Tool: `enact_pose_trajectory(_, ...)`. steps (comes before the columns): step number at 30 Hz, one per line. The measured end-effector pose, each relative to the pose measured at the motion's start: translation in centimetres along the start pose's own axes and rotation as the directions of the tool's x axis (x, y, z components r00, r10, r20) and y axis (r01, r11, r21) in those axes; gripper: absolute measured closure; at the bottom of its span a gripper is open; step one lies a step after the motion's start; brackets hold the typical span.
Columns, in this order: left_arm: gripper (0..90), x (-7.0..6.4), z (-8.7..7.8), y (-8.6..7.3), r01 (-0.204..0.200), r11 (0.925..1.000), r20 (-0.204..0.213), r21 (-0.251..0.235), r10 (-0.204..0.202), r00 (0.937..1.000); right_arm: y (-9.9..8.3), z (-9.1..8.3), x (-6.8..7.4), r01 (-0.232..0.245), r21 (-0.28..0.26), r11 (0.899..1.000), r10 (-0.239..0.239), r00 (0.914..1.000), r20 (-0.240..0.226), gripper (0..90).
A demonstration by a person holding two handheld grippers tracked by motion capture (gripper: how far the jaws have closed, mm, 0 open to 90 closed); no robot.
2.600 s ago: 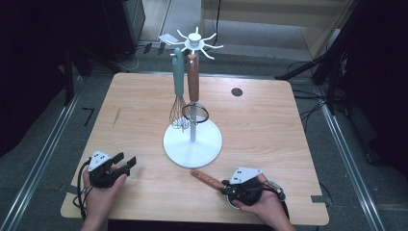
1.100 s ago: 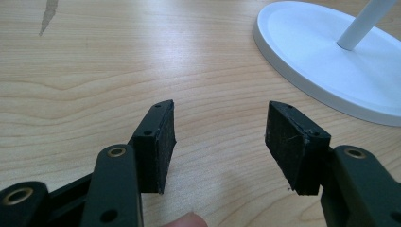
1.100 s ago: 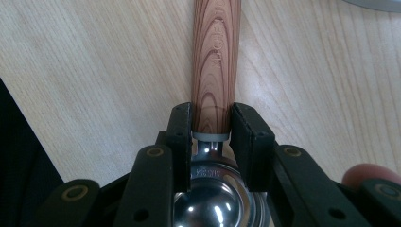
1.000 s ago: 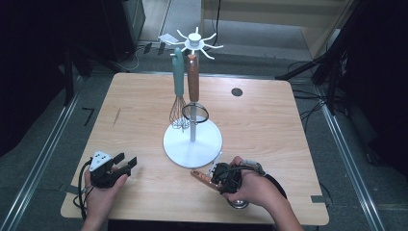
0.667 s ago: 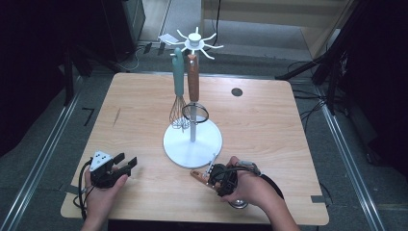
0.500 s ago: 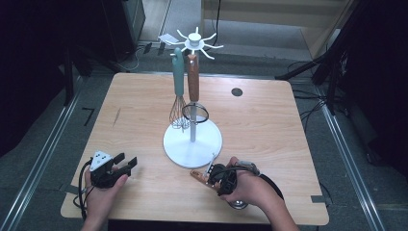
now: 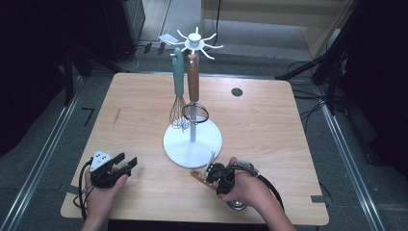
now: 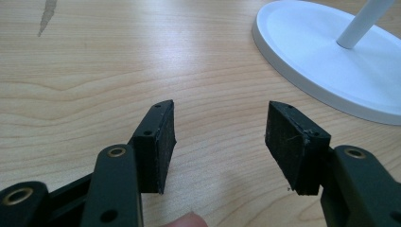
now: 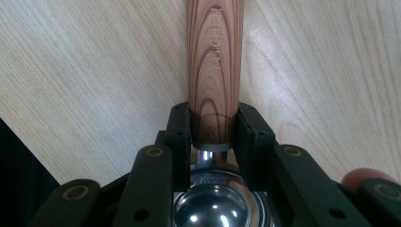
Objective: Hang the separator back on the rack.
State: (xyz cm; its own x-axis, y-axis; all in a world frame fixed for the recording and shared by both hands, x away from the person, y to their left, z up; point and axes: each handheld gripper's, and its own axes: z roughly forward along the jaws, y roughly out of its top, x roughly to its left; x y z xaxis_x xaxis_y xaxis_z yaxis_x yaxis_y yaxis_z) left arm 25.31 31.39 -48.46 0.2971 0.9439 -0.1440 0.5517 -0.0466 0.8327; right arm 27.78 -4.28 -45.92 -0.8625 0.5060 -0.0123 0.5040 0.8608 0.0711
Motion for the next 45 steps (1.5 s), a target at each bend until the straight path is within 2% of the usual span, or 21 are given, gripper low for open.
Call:
enact_pose_trajectory(8,43.6,0.1,0.0,0.0,0.004,1.0000,0.000,-0.003,-0.004,1.0000,0.0,0.0,-0.1,-0.024,-0.002,1.000,0.024,0.9997,-0.004,71.3)
enact_pose_trajectory(11,43.4,0.1,0.0,0.0,0.005,1.0000,0.000,-0.003,-0.005,1.0000,-0.3,0.0,-0.3,-0.032,-0.026,0.999,0.032,0.9993,-0.022,71.3)
enact_pose_trajectory(16,43.3,0.1,0.0,0.0,0.007,1.0000,-0.002,-0.003,-0.007,1.0000,-0.7,0.0,-0.2,-0.024,-0.061,0.998,0.024,0.9997,-0.006,71.4)
enact_pose_trajectory(18,43.3,0.1,0.0,0.0,0.006,1.0000,-0.003,-0.002,-0.007,1.0000,-0.9,-0.1,-0.2,-0.038,-0.075,0.996,0.038,0.9992,-0.010,71.4)
enact_pose_trajectory(23,43.2,0.1,0.0,0.0,0.006,1.0000,-0.003,-0.003,-0.006,1.0000,-1.9,-0.7,-0.4,-0.068,-0.147,0.987,0.065,0.9975,-0.028,71.5)
enact_pose_trajectory(27,42.6,0.1,0.0,0.0,0.004,1.0000,-0.002,-0.009,-0.004,1.0000,-2.7,-1.4,-0.6,-0.096,-0.204,0.974,0.093,0.9953,-0.028,71.4)
enact_pose_trajectory(31,39.4,0.1,-0.1,0.1,0.002,0.9999,-0.010,-0.013,-0.002,1.0000,-3.3,-1.8,-0.9,-0.109,-0.294,0.950,0.100,0.9940,-0.045,71.4)
enact_pose_trajectory(32,37.3,0.0,-0.1,0.1,0.000,0.9999,-0.018,-0.013,-0.001,0.9998,-3.4,-1.8,-0.9,-0.116,-0.301,0.947,0.106,0.9930,-0.052,71.4)
enact_pose_trajectory(35,31.4,0.0,-0.1,0.1,-0.005,1.0000,-0.043,-0.004,0.005,0.9991,-3.7,-2.1,-1.1,-0.125,-0.353,0.927,0.112,0.9921,-0.056,71.4)
enact_pose_trajectory(38,24.3,0.0,0.0,0.2,-0.004,1.0000,-0.067,0.009,0.004,0.9977,-4.0,-2.3,-1.4,-0.151,-0.411,0.899,0.135,0.9886,-0.068,71.4)
enact_pose_trajectory(41,15.2,0.0,-0.1,0.3,0.004,0.9999,-0.086,0.012,-0.003,0.9963,-4.4,-2.5,-1.9,-0.178,-0.484,0.856,0.157,0.9840,-0.085,71.4)
enact_pose_trajectory(43,13.5,0.1,-0.3,0.4,0.004,1.0000,-0.087,0.007,-0.004,0.9962,-4.7,-2.6,-2.1,-0.197,-0.523,0.829,0.175,0.9803,-0.091,71.4)
enact_pose_trajectory(45,7.4,0.0,-0.3,0.5,0.004,1.0000,-0.083,0.002,-0.004,0.9965,-4.9,-2.6,-2.4,-0.211,-0.559,0.802,0.191,0.9769,-0.095,71.4)
